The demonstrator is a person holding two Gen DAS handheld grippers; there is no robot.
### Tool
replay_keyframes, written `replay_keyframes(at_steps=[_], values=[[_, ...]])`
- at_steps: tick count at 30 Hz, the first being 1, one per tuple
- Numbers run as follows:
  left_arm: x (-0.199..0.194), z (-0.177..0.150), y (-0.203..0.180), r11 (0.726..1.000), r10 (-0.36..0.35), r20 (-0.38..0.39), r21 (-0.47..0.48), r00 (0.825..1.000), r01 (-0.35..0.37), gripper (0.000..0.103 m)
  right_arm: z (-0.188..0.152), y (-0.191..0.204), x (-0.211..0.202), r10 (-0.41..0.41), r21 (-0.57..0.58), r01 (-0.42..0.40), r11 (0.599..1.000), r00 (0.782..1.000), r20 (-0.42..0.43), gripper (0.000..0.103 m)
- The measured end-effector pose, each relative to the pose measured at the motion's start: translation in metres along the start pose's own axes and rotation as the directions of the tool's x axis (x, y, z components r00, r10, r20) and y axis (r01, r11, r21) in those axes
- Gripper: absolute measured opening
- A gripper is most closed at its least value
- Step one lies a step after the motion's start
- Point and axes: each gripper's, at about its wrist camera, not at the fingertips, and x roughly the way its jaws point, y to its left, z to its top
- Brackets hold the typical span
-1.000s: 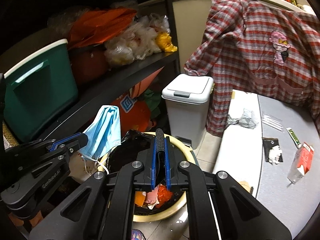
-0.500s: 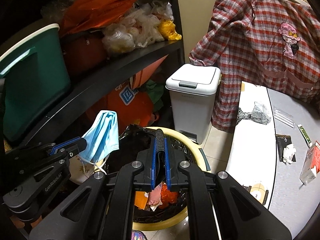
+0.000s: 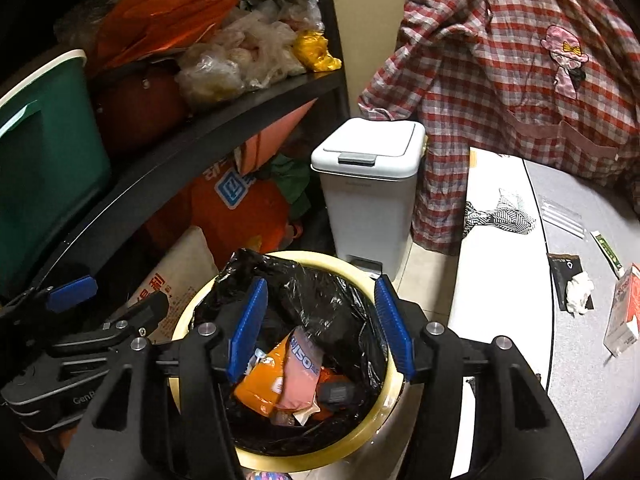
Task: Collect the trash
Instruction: 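Carry the mask and strip over the bin and open both grippers, then move both grippers back to the table toward the milk carton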
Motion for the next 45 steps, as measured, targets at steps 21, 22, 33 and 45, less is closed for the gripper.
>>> replay_keyframes(at_steps=[21,22,33,45], values=[[-0.034,-0.001,-0.040,0.998,-0.045,0.105,0.053,0.993,0.040,0.089,-0.016,-0.026,-0.068,-0.039,0.025,0.038,0.999,0.997,0.067,0.068],[-0.036,-0.001,-0.043,0.997,-0.049,0.113,0.062,0.992,0.042,0.089,-0.019,-0.032,-0.073,-0.056,0.031,0.054,0.998,0.996,0.073,0.068],[-0.050,-0.002,-0.090,0.991,-0.111,0.145,0.089,0.983,0.098,0.089,-0.043,-0.127,-0.119,-0.268,0.189,0.243,0.951,0.956,0.117,0.068],[-0.051,-0.004,-0.161,0.966,-0.251,0.121,0.099,0.960,0.240,0.089,-0.071,-0.234,-0.127,-0.495,0.357,0.443,0.823,0.867,0.065,0.068]])
